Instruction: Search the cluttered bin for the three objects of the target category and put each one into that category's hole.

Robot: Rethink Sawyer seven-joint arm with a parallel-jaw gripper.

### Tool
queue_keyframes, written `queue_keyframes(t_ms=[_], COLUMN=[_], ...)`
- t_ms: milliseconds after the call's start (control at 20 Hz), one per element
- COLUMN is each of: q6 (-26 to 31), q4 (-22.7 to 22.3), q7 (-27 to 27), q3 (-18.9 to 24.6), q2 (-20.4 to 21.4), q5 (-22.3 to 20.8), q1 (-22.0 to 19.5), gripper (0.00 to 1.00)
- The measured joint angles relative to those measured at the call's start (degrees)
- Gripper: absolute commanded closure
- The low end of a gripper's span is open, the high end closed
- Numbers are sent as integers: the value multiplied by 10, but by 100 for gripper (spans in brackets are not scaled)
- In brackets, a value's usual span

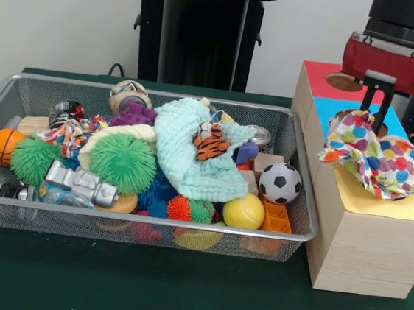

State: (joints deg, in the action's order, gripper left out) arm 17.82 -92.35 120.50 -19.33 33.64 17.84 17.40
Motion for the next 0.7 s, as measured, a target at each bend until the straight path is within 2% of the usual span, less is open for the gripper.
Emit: queue_keyframes(t_ms=[550, 600, 700], q6=[-8, -8, -8], q4=[1, 1, 1], q7=[0, 0, 0], q3=[-17, -25, -27], q2=[-21, -24, -25], q5=[5, 5, 5], q1=[10, 16, 19], gripper=[100, 0, 0])
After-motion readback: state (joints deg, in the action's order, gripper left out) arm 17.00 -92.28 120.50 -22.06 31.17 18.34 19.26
